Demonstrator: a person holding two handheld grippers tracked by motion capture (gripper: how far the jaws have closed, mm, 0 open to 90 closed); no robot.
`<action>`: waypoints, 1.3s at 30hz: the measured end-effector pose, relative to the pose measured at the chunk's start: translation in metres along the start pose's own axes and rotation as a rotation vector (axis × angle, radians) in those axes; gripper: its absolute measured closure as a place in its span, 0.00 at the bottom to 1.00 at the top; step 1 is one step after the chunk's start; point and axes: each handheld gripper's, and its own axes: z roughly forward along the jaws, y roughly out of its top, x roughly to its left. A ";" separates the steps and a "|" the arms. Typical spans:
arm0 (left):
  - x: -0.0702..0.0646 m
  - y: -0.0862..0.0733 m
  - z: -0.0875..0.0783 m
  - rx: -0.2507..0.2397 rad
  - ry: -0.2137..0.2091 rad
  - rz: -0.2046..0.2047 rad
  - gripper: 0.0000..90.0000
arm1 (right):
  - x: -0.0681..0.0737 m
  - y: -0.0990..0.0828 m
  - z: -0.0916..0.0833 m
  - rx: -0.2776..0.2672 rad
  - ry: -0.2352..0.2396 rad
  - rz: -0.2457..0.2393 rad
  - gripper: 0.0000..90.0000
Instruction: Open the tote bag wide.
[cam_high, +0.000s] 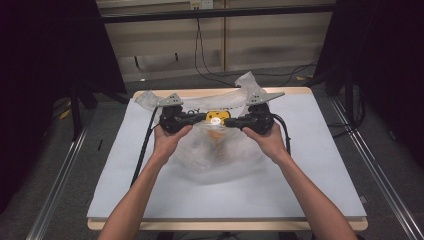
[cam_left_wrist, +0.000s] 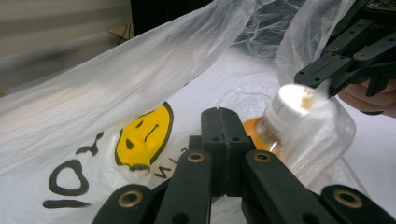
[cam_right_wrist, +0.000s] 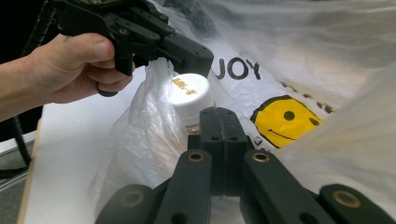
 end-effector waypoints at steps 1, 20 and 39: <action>0.001 -0.003 0.000 0.000 0.001 -0.007 1.00 | -0.001 -0.001 0.000 0.005 0.001 0.001 1.00; 0.008 -0.060 0.011 0.158 0.017 -0.015 1.00 | -0.027 -0.062 0.023 0.156 -0.034 0.062 1.00; 0.009 -0.100 0.015 0.291 0.086 0.013 1.00 | -0.039 -0.105 0.019 0.263 -0.150 0.092 1.00</action>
